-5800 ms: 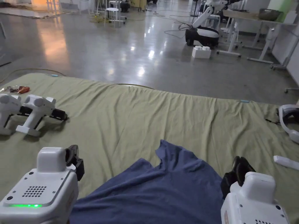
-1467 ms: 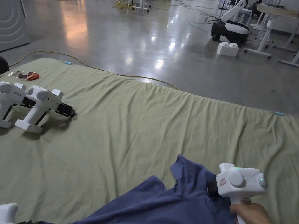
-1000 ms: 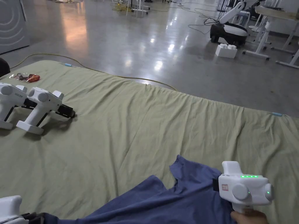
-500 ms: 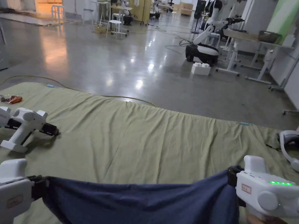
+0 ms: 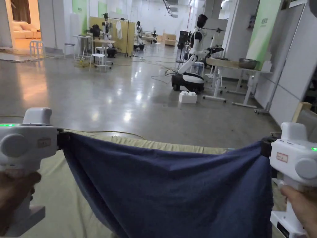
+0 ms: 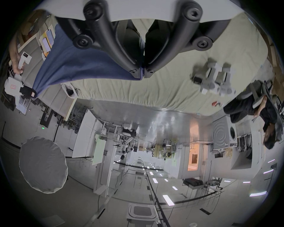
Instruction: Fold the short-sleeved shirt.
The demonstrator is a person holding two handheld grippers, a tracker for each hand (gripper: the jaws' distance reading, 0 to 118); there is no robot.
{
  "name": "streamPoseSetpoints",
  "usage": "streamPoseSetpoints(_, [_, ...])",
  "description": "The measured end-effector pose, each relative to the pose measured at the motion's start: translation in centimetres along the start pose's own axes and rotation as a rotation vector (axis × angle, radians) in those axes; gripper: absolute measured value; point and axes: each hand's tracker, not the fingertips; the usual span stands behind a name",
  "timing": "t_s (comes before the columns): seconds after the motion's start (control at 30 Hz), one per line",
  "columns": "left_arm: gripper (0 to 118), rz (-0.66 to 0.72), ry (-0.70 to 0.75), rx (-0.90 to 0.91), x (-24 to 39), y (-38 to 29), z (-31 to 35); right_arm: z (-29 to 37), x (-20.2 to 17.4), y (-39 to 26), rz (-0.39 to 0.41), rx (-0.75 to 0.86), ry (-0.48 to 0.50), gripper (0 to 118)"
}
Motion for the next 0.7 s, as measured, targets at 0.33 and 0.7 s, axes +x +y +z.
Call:
streamPoseSetpoints(0.33, [6, -0.034, 0.030, 0.084, 1.8, 10.3, -2.2, -1.4, 0.0, 9.6, 0.000, 0.097, -0.053, 5])
streamPoseSetpoints(0.7, [6, -0.083, 0.086, 0.186, 2.1, 18.0, -3.7, -4.2, -1.7, 16.5, 0.026, 0.182, -0.076, 5])
